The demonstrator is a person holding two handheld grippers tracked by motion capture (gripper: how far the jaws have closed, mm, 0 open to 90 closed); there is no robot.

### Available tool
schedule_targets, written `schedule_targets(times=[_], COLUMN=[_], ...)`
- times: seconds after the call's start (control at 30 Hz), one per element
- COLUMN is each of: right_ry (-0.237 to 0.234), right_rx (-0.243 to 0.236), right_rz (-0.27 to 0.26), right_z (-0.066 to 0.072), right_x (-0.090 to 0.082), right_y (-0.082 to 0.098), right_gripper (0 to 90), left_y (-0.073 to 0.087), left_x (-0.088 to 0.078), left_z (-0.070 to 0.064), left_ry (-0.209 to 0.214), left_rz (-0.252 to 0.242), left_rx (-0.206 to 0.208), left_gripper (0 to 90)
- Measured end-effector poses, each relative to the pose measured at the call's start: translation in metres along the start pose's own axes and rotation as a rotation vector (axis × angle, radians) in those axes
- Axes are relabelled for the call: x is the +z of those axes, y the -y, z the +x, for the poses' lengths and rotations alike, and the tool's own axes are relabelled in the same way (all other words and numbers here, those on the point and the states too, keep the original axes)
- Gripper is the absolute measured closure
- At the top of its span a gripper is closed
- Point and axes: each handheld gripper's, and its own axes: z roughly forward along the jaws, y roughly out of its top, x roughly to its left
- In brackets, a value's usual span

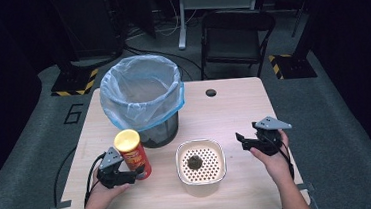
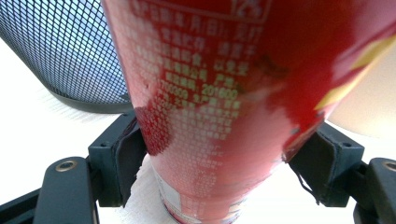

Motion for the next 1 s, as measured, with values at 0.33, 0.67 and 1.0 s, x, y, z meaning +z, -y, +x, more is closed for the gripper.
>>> schedule_targets(times=[0.33,0.67,1.0], right_ry=[0.003,0.012,0.018], right_rx=[0.015,0.026,0.038], right_rz=[0.017,0.032,0.053], right_z=[-0.005,-0.009,-0.012], right_x=[0.003,0.006,0.009], right_y=[0.005,0.011,0.017], right_gripper=[23.8,23.9,24.0], left_y=[-0.008,-0.04,-0.075], left_x=[-0.018,-0.046,-0.071], left_z=[-0.002,-0.003,-0.011], left_ry=[-0.012,-0.011,-0.017], left_rz=[-0.025,-0.014,0.03], left_rx=[0.003,-0.049,-0.056], left_gripper=[24.1,24.2,24.2])
